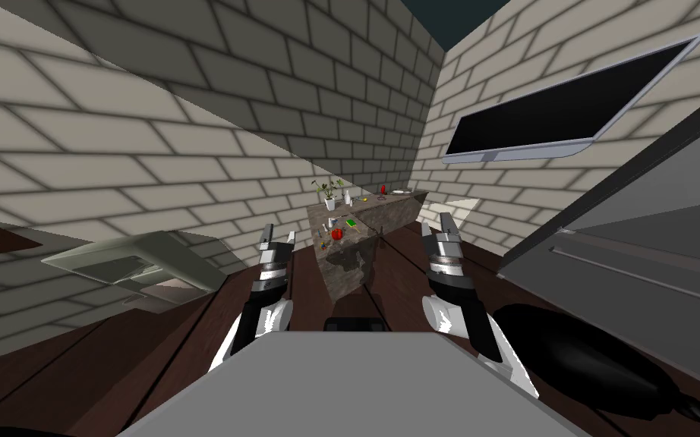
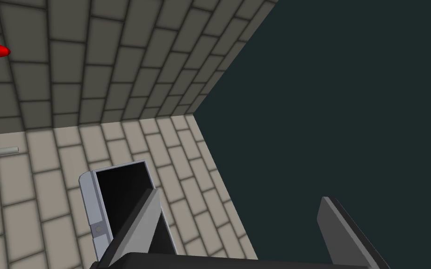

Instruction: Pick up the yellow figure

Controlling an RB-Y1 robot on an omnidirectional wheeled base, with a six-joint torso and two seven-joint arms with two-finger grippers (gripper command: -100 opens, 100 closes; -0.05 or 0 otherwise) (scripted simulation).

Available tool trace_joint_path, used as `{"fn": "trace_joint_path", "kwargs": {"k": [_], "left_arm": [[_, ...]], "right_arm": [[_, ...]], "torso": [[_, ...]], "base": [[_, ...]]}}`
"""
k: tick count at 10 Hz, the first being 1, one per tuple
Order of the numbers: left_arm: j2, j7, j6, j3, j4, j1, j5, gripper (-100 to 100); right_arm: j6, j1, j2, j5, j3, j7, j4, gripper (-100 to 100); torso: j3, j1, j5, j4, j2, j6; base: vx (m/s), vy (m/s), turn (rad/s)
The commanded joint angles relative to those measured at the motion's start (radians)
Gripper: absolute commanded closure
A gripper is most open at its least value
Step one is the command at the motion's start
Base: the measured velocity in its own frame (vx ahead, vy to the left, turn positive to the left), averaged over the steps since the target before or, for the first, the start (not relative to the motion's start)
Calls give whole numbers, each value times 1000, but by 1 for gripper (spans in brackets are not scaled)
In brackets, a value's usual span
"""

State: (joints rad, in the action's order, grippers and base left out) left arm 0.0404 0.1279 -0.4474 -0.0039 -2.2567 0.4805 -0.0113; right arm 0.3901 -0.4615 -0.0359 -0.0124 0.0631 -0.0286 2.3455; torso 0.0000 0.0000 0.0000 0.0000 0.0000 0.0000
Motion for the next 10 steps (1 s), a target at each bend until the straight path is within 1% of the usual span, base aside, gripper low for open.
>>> {"fn": "trace_joint_path", "kwargs": {"k": [1,3,5,7,10], "left_arm": [[28,4,24,-5,6,-7,8,-100],[50,10,58,-12,16,-17,19,-100],[68,17,104,-21,29,-30,36,-100],[80,27,157,-32,44,-45,56,-100],[89,43,247,-51,68,-69,92,-100]], "right_arm": [[0,0,0,0,0,0,0,0],[0,0,0,0,0,0,0,0],[0,0,0,0,0,0,0,0],[0,0,0,0,0,0,0,0],[0,0,0,0,0,0,0,0]], "torso": [[0,0,0,0,0,0],[0,5,1,0,1,0],[1,7,2,0,1,0],[1,9,2,0,2,0],[1,11,3,1,2,0]], "base": [[-5,40,-31],[-22,91,-51],[-22,118,-52],[-43,133,-64],[-43,167,-71]]}}
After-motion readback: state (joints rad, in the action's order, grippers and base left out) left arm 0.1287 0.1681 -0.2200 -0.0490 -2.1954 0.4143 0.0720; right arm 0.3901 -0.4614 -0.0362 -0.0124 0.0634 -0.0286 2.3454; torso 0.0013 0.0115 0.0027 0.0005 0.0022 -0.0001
